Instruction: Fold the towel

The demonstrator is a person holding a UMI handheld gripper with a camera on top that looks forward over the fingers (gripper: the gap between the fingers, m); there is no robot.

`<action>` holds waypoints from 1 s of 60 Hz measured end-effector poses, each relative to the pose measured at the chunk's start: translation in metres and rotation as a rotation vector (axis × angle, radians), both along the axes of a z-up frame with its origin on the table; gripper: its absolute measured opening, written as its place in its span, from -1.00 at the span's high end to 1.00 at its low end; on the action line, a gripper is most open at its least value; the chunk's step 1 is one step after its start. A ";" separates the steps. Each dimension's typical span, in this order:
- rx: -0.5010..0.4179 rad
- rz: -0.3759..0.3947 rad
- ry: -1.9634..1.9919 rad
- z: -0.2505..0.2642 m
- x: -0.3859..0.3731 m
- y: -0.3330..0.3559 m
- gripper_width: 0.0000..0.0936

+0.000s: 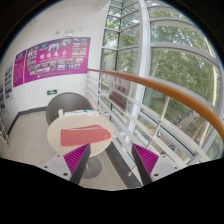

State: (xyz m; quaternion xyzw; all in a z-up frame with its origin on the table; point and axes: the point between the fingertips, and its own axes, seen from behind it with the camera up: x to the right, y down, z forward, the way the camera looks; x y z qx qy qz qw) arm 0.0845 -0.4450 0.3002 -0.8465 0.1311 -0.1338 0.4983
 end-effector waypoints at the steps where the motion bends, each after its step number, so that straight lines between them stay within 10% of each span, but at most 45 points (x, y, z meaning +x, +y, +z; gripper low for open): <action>1: -0.002 0.000 0.000 -0.001 0.000 0.000 -0.84; 23: -0.135 0.071 0.059 -0.100 -0.061 0.026 -0.83; 41: -0.145 0.307 0.130 -0.183 -0.197 0.208 -0.84; 60: -0.210 0.324 0.061 -0.286 -0.222 0.372 -0.83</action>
